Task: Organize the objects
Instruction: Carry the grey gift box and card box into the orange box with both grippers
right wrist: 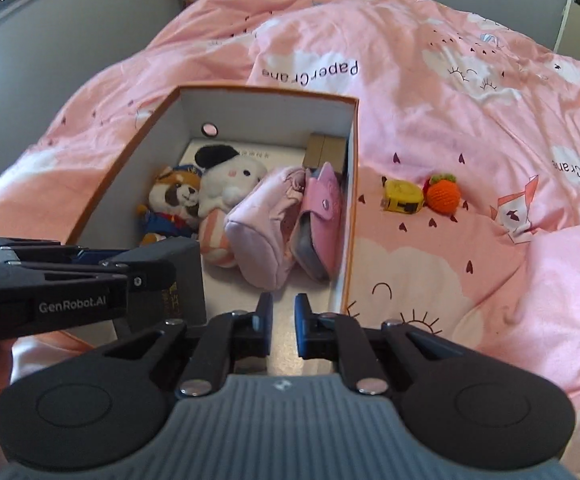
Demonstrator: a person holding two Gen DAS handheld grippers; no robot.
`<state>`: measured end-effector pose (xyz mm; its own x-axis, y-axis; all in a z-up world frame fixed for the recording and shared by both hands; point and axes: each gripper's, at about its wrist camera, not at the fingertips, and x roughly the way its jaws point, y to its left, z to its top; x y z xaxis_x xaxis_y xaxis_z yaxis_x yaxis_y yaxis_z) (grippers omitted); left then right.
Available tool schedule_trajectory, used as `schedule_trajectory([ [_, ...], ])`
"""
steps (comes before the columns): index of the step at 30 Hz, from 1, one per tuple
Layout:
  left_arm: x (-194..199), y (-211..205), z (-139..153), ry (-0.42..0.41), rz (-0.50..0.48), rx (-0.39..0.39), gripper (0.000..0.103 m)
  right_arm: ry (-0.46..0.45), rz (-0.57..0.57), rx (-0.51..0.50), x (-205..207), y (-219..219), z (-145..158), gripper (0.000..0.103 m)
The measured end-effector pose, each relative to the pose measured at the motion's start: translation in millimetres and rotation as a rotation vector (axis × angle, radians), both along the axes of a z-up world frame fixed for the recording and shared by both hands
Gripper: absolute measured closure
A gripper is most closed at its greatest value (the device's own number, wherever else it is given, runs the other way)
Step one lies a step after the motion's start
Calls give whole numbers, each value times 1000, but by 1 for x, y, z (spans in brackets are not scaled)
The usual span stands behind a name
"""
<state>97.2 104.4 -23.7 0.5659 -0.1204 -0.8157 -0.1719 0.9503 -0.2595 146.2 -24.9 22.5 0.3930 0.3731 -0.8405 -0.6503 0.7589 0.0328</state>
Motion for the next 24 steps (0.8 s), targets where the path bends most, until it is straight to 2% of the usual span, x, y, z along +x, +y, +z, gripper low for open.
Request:
schedule_trajectory([
  [6,-3,9,0,-17,-18,-58,65,6,9,-39,-3,12,-8,91],
  [11,2,8,-3,-15,-31,-73,65,3,17,-63,0,16,-9,90],
  [14,4,7,-6,-10,-37,-90,65,10,32,-43,2,17,-8,86],
  [19,5,13,-5,-10,-22,-135,65,39,92,-2,1,26,-7,86],
  [24,6,11,-5,-5,-18,-125,65,39,116,-6,-1,31,-7,86],
])
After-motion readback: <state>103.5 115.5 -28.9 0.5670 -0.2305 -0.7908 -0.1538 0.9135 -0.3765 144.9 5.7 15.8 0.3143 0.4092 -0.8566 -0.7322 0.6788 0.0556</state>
